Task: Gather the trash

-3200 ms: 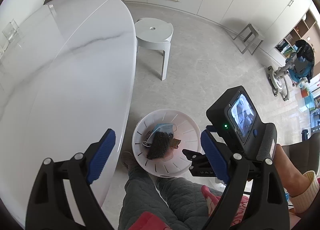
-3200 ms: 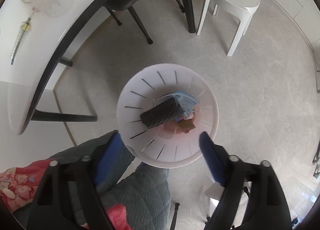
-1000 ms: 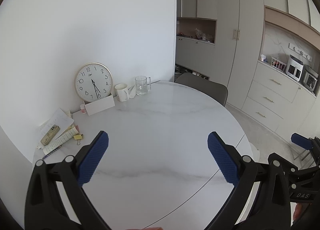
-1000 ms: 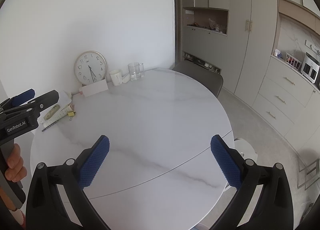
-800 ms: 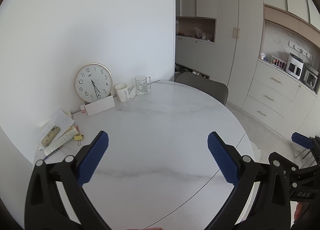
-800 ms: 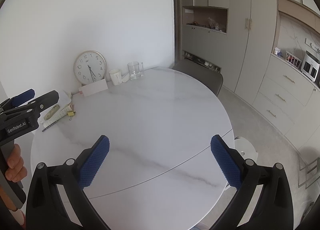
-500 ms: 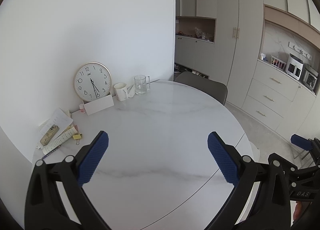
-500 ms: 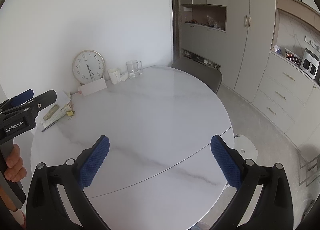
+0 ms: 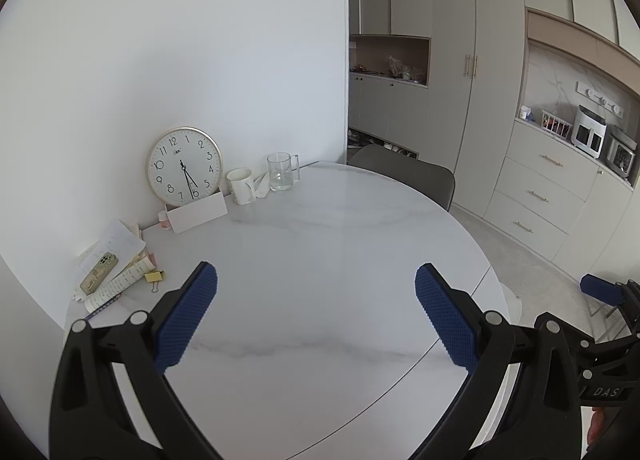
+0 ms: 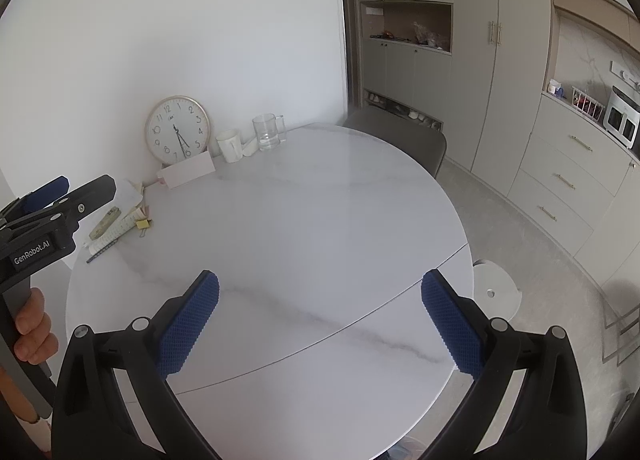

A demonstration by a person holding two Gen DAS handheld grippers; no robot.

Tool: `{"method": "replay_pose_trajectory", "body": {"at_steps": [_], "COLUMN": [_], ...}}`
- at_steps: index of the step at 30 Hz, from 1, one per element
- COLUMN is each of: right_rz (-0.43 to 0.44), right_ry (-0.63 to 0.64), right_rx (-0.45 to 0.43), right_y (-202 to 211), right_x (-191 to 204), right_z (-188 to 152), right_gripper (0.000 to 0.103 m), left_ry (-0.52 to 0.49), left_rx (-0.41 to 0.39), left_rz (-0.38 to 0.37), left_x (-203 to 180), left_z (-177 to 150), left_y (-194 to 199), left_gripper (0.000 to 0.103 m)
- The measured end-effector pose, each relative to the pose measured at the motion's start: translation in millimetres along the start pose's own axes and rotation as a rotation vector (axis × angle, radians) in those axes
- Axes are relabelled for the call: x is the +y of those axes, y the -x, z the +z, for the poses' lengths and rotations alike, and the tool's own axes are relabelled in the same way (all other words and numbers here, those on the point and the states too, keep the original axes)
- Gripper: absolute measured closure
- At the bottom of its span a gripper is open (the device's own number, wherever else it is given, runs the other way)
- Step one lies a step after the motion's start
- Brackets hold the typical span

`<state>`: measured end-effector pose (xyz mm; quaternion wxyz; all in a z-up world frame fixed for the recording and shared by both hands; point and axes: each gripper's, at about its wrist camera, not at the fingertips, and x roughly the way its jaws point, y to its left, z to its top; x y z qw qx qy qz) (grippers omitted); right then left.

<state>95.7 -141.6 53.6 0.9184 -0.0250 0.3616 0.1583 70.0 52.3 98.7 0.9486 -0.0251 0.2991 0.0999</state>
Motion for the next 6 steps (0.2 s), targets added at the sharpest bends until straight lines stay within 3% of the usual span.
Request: {"method": "replay_pose_trajectory", "body": {"at_steps": [6], "right_rz": [0.004], "right_ry": [-0.003], "right_rx": [0.004], "right_y": [0.6], "right_x": [0.2], "right_z": [-2.6], "right_gripper": [0.003], "left_ry": [-0.003], "left_rx": [0.013], "left_rz": [-0.009], "left_x": [1.0], "left_z": [0.1], "left_y": [-0.6], "left_gripper": [0.008]}}
